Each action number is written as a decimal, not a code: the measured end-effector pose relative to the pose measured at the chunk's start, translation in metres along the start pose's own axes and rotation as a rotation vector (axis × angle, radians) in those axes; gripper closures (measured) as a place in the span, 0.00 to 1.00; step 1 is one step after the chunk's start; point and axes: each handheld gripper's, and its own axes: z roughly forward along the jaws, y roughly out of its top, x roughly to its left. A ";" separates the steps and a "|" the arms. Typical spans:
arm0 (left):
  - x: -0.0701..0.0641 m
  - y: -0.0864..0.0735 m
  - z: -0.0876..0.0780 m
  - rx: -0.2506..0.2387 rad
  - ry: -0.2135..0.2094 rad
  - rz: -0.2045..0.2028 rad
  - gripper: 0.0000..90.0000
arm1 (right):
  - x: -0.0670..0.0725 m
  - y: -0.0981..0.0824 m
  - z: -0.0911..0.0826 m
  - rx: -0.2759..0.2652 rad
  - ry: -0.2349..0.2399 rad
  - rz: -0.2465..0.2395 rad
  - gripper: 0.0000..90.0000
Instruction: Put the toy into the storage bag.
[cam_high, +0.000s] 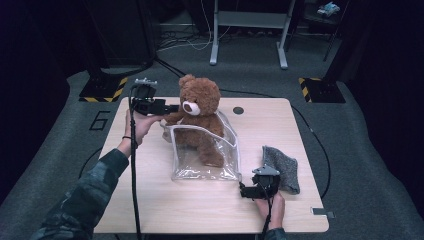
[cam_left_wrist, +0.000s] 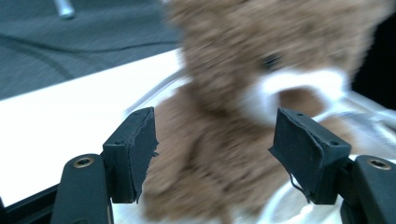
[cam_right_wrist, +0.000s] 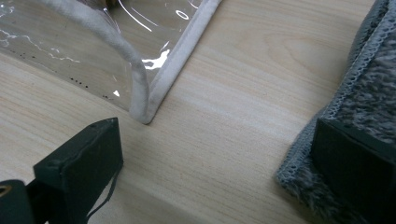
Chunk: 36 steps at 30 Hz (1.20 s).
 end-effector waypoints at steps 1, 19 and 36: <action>0.007 -0.004 0.000 0.017 0.012 -0.012 0.34 | 0.000 0.000 0.000 0.000 0.000 0.000 0.02; 0.052 -0.051 0.036 0.170 0.004 -0.210 0.54 | 0.000 0.000 0.000 0.000 -0.002 0.001 0.02; 0.026 -0.035 0.034 0.151 0.028 -0.049 0.97 | 0.000 0.000 0.000 0.000 0.002 0.000 0.02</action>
